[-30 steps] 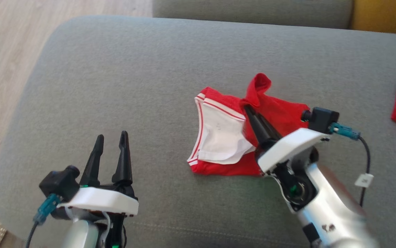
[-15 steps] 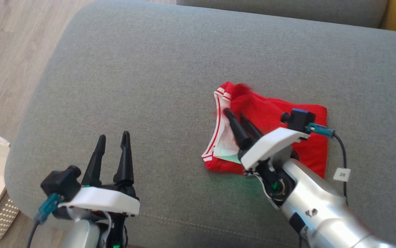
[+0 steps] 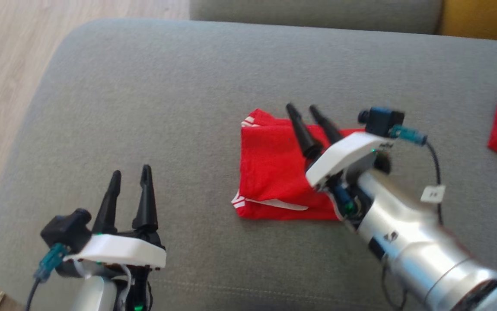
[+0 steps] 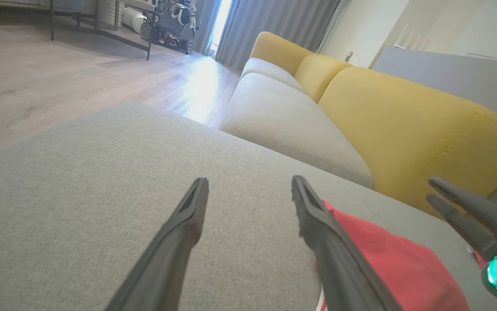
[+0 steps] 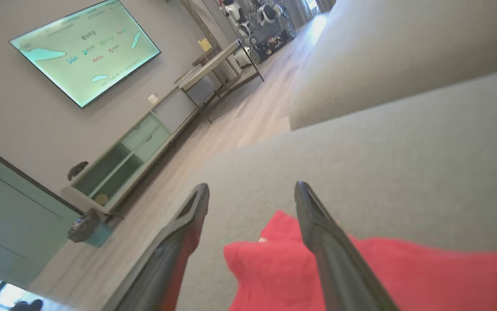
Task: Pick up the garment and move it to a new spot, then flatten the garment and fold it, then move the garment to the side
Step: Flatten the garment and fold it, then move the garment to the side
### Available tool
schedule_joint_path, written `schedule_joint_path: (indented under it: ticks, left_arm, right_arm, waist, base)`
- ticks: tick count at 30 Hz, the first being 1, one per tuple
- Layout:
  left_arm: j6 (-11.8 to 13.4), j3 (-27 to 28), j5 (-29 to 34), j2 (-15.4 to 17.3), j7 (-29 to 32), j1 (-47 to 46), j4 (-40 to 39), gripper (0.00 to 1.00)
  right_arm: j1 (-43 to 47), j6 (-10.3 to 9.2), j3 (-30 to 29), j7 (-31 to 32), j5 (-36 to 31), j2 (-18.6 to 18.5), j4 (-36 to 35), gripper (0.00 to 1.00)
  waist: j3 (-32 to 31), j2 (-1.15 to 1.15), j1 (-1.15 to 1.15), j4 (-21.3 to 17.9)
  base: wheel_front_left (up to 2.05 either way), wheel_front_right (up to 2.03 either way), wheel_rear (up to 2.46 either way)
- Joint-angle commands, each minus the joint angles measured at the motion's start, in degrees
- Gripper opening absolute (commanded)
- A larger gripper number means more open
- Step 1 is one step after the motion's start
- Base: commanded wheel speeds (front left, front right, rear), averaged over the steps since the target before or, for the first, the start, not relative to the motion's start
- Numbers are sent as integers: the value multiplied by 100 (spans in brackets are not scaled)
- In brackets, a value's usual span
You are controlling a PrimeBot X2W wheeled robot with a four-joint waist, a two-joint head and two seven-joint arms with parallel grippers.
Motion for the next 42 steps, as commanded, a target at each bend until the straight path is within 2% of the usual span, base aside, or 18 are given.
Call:
schedule_joint_path:
  ticks: [1, 2, 4, 7, 10, 14, 18, 22, 26, 29, 42]
  left_arm:
    - [15, 225, 39, 14, -70, -118, -235, 100]
    - [8, 251, 34, 14, -70, -114, -302, 100]
    - [9, 276, 34, 14, -70, -125, -389, 100]
    - [9, 317, 40, 14, -70, -168, -518, 100]
    - [4, 388, 69, 14, -70, -251, -610, 100]
    - [-57, 492, 167, 14, -70, -383, -654, 100]
    - [-101, 554, 220, 14, -70, -460, -654, 100]
    - [-164, 507, 261, 14, -70, -403, -646, 100]
    - [-191, 413, 323, 14, -70, -274, -600, 100]
    - [-178, 331, 337, 14, -70, -174, -547, 100]
    - [-117, 210, 198, 14, -70, -54, -478, 100]
  right_arm:
    - [-305, -5, -61, -127, -330, 12, -15, 100]
    - [-421, -5, -123, -180, -820, -188, 119, 100]
    - [-445, -5, -290, -205, -1229, -392, 140, 100]
    - [-325, -5, -908, -212, -1727, -695, -23, 100]
    - [-66, -5, -1494, -214, -2464, -972, -388, 100]
    - [478, -5, -2234, -215, -3925, -1266, -1133, 100]
    - [1253, -5, -3146, -215, -5459, -1209, -1914, 100]
    - [2040, -5, -4029, -215, -6356, -716, -2570, 100]
    - [2664, -5, -4616, -215, -6917, -238, -3215, 100]
    - [3024, -5, -4798, -216, -7101, -38, -3526, 100]
    - [3343, -5, -4873, -216, -7105, 104, -3715, 100]
  waist:
    - [-101, 0, 0, -148]
    - [-136, 0, 0, -241]
    - [-154, 0, 0, -333]
    - [-153, 0, 0, -470]
    - [-115, 0, 0, -595]
    - [-57, 0, 0, -741]
    - [-19, 0, 0, -841]
    - [-8, 0, 0, -906]
    - [-6, 0, 0, -928]
    - [2, 0, 0, -931]
    - [-3, 0, 0, -845]
  base:
    - [0, 0, 0]
    - [0, 0, 0]
    - [0, 0, 0]
    - [0, 0, 0]
    - [0, 0, 0]
    - [0, 0, 0]
    - [0, 0, 0]
    - [0, 0, 0]
    - [0, 0, 0]
    - [0, 0, 0]
    - [0, 0, 0]
